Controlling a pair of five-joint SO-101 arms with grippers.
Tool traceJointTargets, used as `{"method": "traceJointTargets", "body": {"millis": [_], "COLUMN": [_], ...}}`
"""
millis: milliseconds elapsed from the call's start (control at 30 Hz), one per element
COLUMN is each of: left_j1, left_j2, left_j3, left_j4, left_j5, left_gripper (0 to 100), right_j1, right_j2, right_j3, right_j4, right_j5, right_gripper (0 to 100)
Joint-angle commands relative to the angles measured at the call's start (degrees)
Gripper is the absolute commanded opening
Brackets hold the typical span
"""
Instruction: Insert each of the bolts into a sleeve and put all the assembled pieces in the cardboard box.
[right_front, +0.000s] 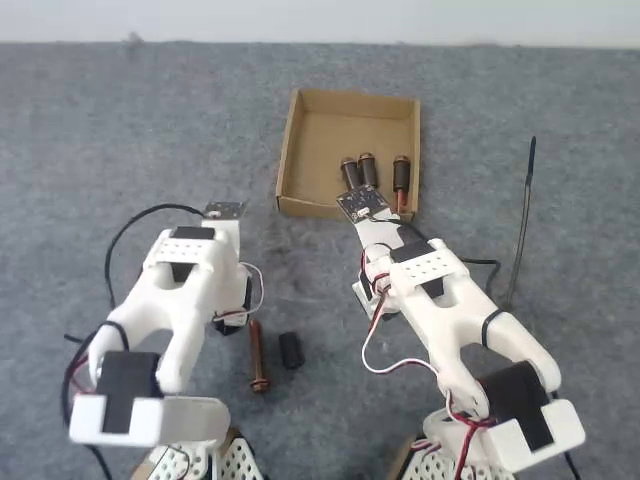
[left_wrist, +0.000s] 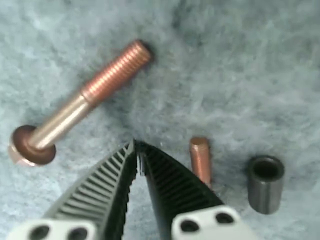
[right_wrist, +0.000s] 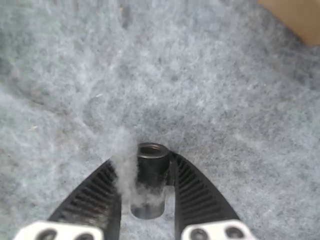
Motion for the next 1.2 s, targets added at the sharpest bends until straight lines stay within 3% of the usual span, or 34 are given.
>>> {"method": "traceJointTargets", "body": {"millis": [0, 200, 633, 967, 1167], "left_j1": [-4.13, -6.95, -6.59, -7.03, -10.99], "left_j2": [5.89, 8.26, -6.68, 3.87, 6.77], "left_j3": [-6.90, -11.12, -5.32, -8.13, -11.91], "left_j4": [-1.58, -1.67, 0.79, -3.52, -5.71], "left_j5": [0.62, 2.73, 3.78, 3.87, 8.88], "left_gripper": [1, 1, 1, 1, 1], "right_j1": [1.01, 1.01, 0.92, 0.92, 0.92], "right_j2": [-0.22, -0.40, -0.13, -0.13, -0.13], "right_j3": [-2.81, -2.81, -3.08, -3.08, -3.08], "right_j4": [-0.13, -0.22, -0.22, -0.04, -0.04], "right_j5": [1.14, 1.14, 1.23, 1.23, 1.23], "right_gripper": [0.6, 0.6, 0.6, 0.6, 0.6]}}
